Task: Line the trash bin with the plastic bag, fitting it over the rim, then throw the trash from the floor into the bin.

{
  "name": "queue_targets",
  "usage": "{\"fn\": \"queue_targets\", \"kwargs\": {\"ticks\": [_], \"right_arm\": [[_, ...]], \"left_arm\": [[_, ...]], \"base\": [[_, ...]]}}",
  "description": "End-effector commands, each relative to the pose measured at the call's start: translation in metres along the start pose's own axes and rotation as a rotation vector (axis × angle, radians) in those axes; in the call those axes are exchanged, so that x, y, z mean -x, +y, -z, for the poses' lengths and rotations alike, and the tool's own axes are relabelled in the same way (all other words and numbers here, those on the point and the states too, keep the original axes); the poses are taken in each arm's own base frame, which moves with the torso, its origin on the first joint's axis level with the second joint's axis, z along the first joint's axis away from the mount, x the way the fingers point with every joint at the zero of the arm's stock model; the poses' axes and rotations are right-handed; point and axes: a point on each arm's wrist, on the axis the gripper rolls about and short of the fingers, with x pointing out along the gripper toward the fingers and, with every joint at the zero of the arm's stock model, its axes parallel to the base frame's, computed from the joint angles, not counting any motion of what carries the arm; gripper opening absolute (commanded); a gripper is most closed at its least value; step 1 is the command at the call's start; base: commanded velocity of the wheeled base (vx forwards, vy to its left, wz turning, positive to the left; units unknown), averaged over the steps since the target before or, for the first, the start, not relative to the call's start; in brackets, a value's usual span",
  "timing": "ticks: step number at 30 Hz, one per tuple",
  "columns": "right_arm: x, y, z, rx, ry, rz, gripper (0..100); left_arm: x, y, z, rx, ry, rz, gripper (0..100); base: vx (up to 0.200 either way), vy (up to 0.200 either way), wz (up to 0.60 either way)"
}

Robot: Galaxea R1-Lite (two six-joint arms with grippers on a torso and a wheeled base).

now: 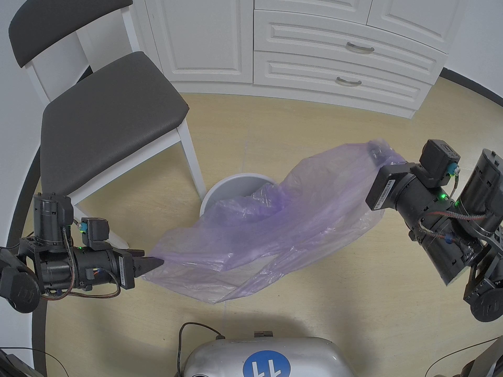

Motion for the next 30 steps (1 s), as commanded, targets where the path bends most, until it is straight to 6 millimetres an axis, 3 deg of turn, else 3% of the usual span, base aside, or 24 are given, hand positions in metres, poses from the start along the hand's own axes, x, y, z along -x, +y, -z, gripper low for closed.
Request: {"fn": "queue_targets", "kwargs": {"ticks": [1, 10, 17, 19, 30], "right_arm": [[0.011, 0.016, -0.001, -0.015, 0.005, -0.038, 0], [0.028, 0.055, -0.003, -0.064, 0.018, -0.111, 0], [-0.004, 0.078, 0.004, -0.154, 0.004, -0.02, 0], [-0.021, 0.084, 0.005, -0.157, -0.01, 0.004, 0], [-0.076, 0.103, -0.021, -0.1, 0.001, 0.058, 0]], "left_arm": [[-0.004, 0.002, 0.006, 0.001, 0.031, -0.002, 100], [-0.016, -0.002, 0.026, -0.073, 0.11, 0.031, 100], [-0.002, -0.02, 0.045, -0.155, 0.035, 0.104, 100], [0.005, -0.025, 0.051, -0.213, 0.018, 0.125, 100], [-0.006, -0.038, 0.07, -0.291, 0.111, 0.2, 100]], "base": [[0.0, 0.0, 0.0], [0.0, 0.0, 0.0], [0.0, 0.0, 0.0], [0.0, 0.0, 0.0], [0.0, 0.0, 0.0]]}}
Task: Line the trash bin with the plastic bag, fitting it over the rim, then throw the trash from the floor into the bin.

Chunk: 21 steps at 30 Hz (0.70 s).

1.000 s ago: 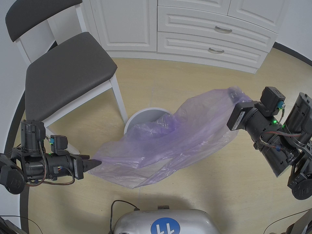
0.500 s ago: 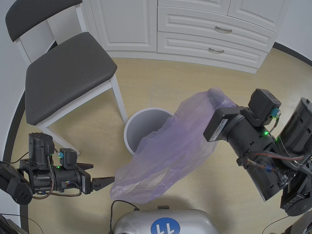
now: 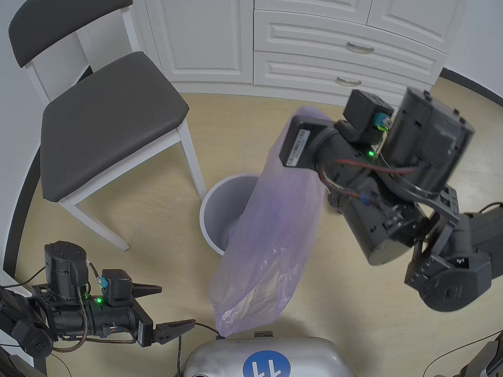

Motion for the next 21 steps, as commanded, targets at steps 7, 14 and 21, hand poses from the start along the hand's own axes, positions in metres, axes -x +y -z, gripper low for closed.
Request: {"fn": "queue_targets", "kwargs": {"ticks": [7, 14, 21], "right_arm": [[-0.045, 0.016, -0.01, 0.088, 0.016, 0.05, 0], [-0.044, 0.02, -0.022, 0.18, -0.011, 0.041, 0], [-0.041, 0.024, -0.03, 0.212, -0.028, 0.059, 0]], "left_arm": [[-0.01, -0.013, 0.007, -0.038, 0.051, 0.055, 100], [-0.016, -0.021, 0.003, -0.049, 0.056, -0.046, 100], [-0.029, -0.017, 0.003, -0.007, 0.055, -0.127, 100]], "base": [[0.0, 0.0, 0.0], [0.0, 0.0, 0.0], [0.0, 0.0, 0.0]]}}
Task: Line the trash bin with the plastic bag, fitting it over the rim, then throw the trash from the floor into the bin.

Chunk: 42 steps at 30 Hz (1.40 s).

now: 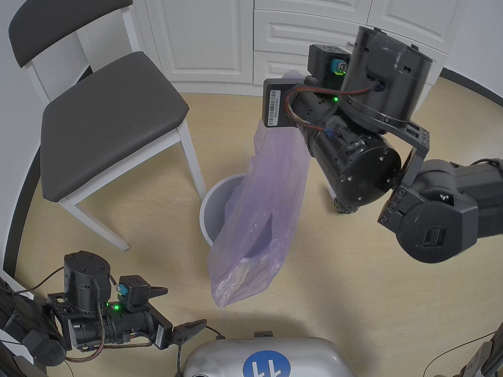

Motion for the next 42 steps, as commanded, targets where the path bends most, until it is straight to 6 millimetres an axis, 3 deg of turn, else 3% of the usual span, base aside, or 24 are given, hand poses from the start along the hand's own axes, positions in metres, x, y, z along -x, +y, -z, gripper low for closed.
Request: {"fn": "queue_targets", "kwargs": {"ticks": [1, 10, 30, 42], "right_arm": [[0.002, 0.002, -0.009, -0.004, -0.016, 0.016, 0], [0.006, 0.008, -0.015, 0.004, -0.025, 0.004, 0], [0.017, 0.006, -0.03, -0.013, -0.044, -0.006, 0], [0.027, 0.012, -0.035, -0.024, -0.047, -0.025, 0]], "left_arm": [[-0.012, 0.0, 0.002, 0.019, 0.016, -0.015, 100], [-0.032, 0.003, 0.004, 0.061, -0.013, -0.067, 100], [-0.099, 0.019, 0.015, 0.162, -0.19, -0.229, 100], [-0.104, 0.009, 0.002, 0.297, -0.266, -0.173, 100]], "base": [[0.0, 0.0, 0.0], [0.0, 0.0, 0.0], [0.0, 0.0, 0.0], [0.0, 0.0, 0.0]]}}
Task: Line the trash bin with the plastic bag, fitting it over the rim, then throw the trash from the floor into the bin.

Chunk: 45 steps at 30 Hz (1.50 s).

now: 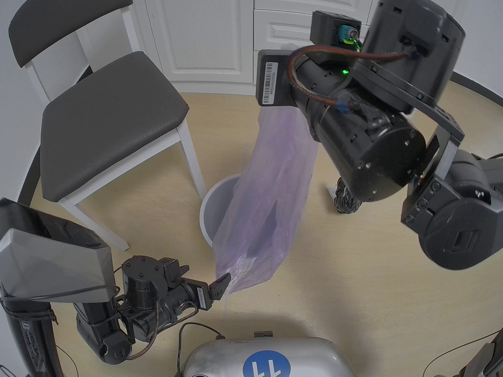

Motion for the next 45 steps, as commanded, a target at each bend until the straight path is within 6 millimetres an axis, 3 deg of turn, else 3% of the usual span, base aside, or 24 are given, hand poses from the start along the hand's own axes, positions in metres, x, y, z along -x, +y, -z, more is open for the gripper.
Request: {"fn": "queue_targets", "kwargs": {"ticks": [1, 16, 45], "right_arm": [[0.004, 0.004, -0.003, -0.009, -0.001, -0.005, 0], [0.009, 0.014, 0.002, 0.0, 0.015, -0.012, 0], [0.013, 0.015, -0.011, -0.022, -0.007, -0.001, 0]], "left_arm": [[-0.001, -0.006, -0.001, 0.01, -0.012, 0.021, 100], [-0.004, -0.024, -0.002, 0.061, -0.037, 0.047, 100], [-0.014, -0.02, 0.013, 0.058, 0.009, 0.013, 100]], "base": [[0.0, 0.0, 0.0], [0.0, 0.0, 0.0], [0.0, 0.0, 0.0]]}}
